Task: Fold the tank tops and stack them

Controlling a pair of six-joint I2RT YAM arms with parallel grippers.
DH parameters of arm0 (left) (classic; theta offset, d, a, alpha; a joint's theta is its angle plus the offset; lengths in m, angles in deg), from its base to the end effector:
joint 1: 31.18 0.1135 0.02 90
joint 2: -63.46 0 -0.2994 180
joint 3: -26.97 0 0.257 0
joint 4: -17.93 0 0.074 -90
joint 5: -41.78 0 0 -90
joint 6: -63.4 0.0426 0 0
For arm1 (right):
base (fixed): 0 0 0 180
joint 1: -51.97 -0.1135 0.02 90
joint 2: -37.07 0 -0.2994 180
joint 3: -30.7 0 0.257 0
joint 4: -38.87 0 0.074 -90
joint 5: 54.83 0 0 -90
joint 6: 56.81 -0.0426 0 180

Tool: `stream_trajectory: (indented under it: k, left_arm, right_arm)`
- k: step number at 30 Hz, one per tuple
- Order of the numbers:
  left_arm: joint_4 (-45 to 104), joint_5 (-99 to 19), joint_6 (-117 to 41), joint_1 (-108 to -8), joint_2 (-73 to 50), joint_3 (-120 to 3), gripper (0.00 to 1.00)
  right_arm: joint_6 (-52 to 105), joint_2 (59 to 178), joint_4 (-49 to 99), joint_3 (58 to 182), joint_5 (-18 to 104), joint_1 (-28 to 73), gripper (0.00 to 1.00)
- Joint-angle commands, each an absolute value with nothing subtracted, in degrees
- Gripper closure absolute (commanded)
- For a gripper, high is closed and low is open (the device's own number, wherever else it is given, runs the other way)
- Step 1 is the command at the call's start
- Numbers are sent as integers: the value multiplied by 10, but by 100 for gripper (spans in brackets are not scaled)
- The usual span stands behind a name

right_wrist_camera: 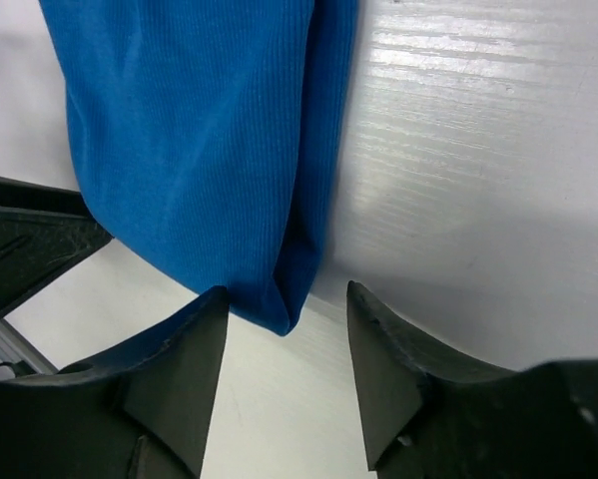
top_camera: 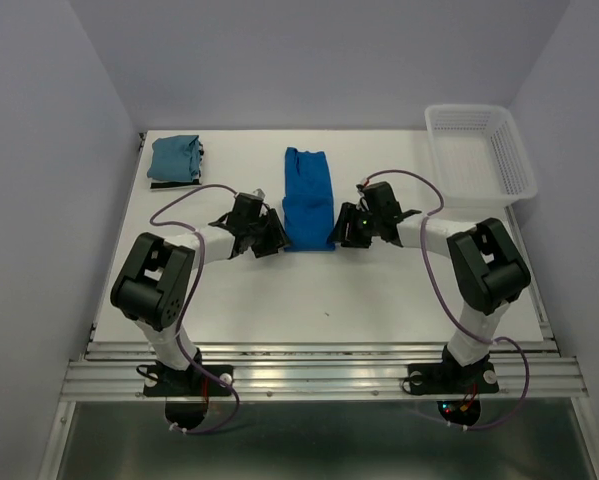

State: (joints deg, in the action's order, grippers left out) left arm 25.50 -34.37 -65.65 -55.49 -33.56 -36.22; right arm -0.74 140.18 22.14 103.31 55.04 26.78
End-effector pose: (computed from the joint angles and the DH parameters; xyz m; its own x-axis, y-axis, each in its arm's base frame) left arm 0.3208 -0.1561 0.1913 -0.8229 -0.2995 -0.4828 0.0578 0.8013 -0.5955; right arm 0.3439 0.1777 0.1909 -0.8912 0.1610 -0.4242 -0.1346 0.7990 0.5861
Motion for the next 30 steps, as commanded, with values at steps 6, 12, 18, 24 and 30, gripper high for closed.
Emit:
stream_trajectory:
  k: [6,12,18,24,30]
  left_arm:
    - [233,-304,-647,-557,-381,-395,65]
    - [217,-284,-647,-561,-388,-386,100]
    - [192,-267,-661,-563,-331,-341,100]
    - [193,-251,-688,-603,-246,-284,100]
    - [222,-257,-732,-650,-131,-235,100]
  right_arm:
    - [-29,1432,274,1026,556,267,55]
    - [-54,1446,312,1015,584,267,85]
    - [-52,1378,306,966,567,267,99]
    - [-35,1296,258,916,604,267,99]
    - [-8,1150,125,863,599,267,99]
